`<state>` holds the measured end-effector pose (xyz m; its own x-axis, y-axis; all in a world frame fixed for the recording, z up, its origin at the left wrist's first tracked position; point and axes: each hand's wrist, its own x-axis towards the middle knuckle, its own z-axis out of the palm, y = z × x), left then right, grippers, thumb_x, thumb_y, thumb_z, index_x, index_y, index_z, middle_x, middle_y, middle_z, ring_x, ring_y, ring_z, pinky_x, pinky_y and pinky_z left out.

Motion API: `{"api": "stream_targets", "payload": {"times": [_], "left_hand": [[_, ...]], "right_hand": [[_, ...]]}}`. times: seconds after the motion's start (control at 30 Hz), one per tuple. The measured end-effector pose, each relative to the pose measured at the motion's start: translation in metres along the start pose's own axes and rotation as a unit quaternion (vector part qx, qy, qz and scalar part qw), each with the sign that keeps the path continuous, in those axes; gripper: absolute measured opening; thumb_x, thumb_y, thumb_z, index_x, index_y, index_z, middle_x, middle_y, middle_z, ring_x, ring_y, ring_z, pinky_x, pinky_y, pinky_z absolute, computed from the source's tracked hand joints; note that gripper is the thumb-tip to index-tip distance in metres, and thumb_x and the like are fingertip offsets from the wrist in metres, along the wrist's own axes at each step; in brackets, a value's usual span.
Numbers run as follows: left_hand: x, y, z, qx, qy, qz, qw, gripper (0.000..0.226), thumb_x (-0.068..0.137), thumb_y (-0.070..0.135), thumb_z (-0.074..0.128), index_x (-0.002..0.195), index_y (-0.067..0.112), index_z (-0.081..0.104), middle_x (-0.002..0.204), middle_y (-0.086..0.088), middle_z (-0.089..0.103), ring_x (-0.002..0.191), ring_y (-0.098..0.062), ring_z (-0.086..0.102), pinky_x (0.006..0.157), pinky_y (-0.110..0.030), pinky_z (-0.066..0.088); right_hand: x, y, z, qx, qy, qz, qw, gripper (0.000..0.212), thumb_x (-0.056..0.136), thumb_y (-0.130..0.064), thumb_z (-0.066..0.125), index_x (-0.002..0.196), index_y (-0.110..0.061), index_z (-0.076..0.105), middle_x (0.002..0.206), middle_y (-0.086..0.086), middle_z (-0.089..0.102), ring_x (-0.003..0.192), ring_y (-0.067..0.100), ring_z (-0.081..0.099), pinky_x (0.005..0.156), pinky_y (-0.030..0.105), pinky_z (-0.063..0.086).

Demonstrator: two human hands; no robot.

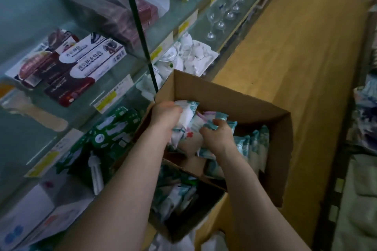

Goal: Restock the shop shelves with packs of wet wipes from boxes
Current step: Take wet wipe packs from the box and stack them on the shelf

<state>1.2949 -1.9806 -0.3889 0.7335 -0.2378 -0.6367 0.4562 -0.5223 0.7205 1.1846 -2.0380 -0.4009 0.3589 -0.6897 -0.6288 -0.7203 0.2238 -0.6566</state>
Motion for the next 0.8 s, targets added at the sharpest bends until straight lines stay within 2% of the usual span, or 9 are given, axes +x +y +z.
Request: {"api": "stream_targets", "payload": {"times": [0.07,0.13,0.2,0.27,0.37,0.47,0.63,0.7,0.8], "left_hand": [[0.012,0.005,0.007,0.075,-0.020,0.020,0.997,0.033,0.093,0.007,0.053,0.126,0.006,0.058,0.124,-0.015,0.059,0.108,-0.031,0.057,0.087,-0.034,0.050],[0.018,0.006,0.012,0.135,-0.039,0.021,0.990,0.039,0.094,0.010,0.055,0.133,0.009,0.052,0.129,-0.012,0.057,0.114,-0.029,0.055,0.084,-0.029,0.044],[0.025,0.003,0.016,0.155,-0.057,0.019,0.986,0.042,0.091,0.013,0.058,0.133,0.014,0.053,0.128,-0.010,0.059,0.112,-0.028,0.057,0.087,-0.031,0.047],[0.027,-0.001,0.017,0.162,-0.059,0.019,0.985,0.047,0.088,0.016,0.060,0.135,0.020,0.051,0.129,-0.009,0.059,0.112,-0.029,0.058,0.094,-0.039,0.050],[0.028,-0.004,0.014,0.200,-0.061,0.020,0.978,0.057,0.088,0.026,0.060,0.141,0.022,0.040,0.136,-0.006,0.052,0.123,-0.027,0.050,0.101,-0.039,0.044],[0.036,-0.006,0.013,0.205,-0.057,0.024,0.977,0.059,0.090,0.031,0.058,0.143,0.018,0.038,0.139,-0.006,0.049,0.127,-0.027,0.046,0.103,-0.034,0.039],[0.042,-0.003,0.009,0.204,-0.090,0.043,0.974,0.045,0.094,0.033,0.051,0.137,0.020,0.049,0.139,-0.005,0.052,0.125,-0.026,0.050,0.102,-0.031,0.039],[0.044,-0.003,0.007,0.192,-0.094,0.049,0.976,0.040,0.098,0.032,0.045,0.136,0.021,0.051,0.139,-0.006,0.052,0.126,-0.027,0.048,0.100,-0.029,0.038],[0.047,-0.004,0.006,0.178,-0.086,0.035,0.980,0.039,0.100,0.035,0.042,0.134,0.018,0.053,0.134,-0.008,0.055,0.121,-0.028,0.051,0.093,-0.030,0.039]], "right_hand": [[0.005,0.000,0.006,-0.026,0.016,-0.002,1.000,0.051,0.087,-0.021,0.056,0.136,-0.016,0.045,0.128,0.014,0.053,0.112,0.032,0.056,0.095,0.045,0.048],[0.009,-0.001,0.009,-0.065,0.036,-0.014,0.997,0.046,0.085,-0.019,0.055,0.132,-0.018,0.051,0.125,0.014,0.056,0.111,0.033,0.057,0.093,0.041,0.049],[0.011,-0.006,0.012,-0.103,0.036,-0.036,0.993,0.039,0.085,-0.015,0.053,0.123,-0.017,0.062,0.115,0.013,0.063,0.106,0.033,0.059,0.083,0.034,0.049],[0.015,-0.013,0.020,-0.095,0.000,-0.040,0.995,0.039,0.084,-0.011,0.053,0.121,-0.014,0.064,0.106,0.015,0.069,0.101,0.034,0.063,0.077,0.035,0.049],[0.022,-0.019,0.037,-0.054,-0.055,-0.021,0.997,0.053,0.078,-0.014,0.056,0.131,-0.007,0.053,0.114,0.020,0.066,0.105,0.030,0.061,0.089,0.035,0.047],[0.032,-0.022,0.050,-0.085,-0.078,-0.019,0.993,0.045,0.086,-0.013,0.056,0.129,0.001,0.052,0.121,0.016,0.063,0.123,0.024,0.053,0.095,0.018,0.036],[0.038,-0.030,0.060,-0.195,-0.052,-0.029,0.979,0.032,0.093,-0.016,0.056,0.124,-0.008,0.057,0.125,0.010,0.060,0.116,0.027,0.056,0.085,0.029,0.044],[0.043,-0.032,0.067,-0.253,-0.059,-0.038,0.965,0.031,0.093,-0.016,0.055,0.122,-0.006,0.058,0.126,0.013,0.059,0.118,0.027,0.056,0.092,0.032,0.045],[0.043,-0.033,0.075,-0.271,-0.052,-0.042,0.960,0.035,0.092,-0.021,0.057,0.125,-0.009,0.057,0.127,0.011,0.059,0.119,0.025,0.056,0.096,0.033,0.044]]}}
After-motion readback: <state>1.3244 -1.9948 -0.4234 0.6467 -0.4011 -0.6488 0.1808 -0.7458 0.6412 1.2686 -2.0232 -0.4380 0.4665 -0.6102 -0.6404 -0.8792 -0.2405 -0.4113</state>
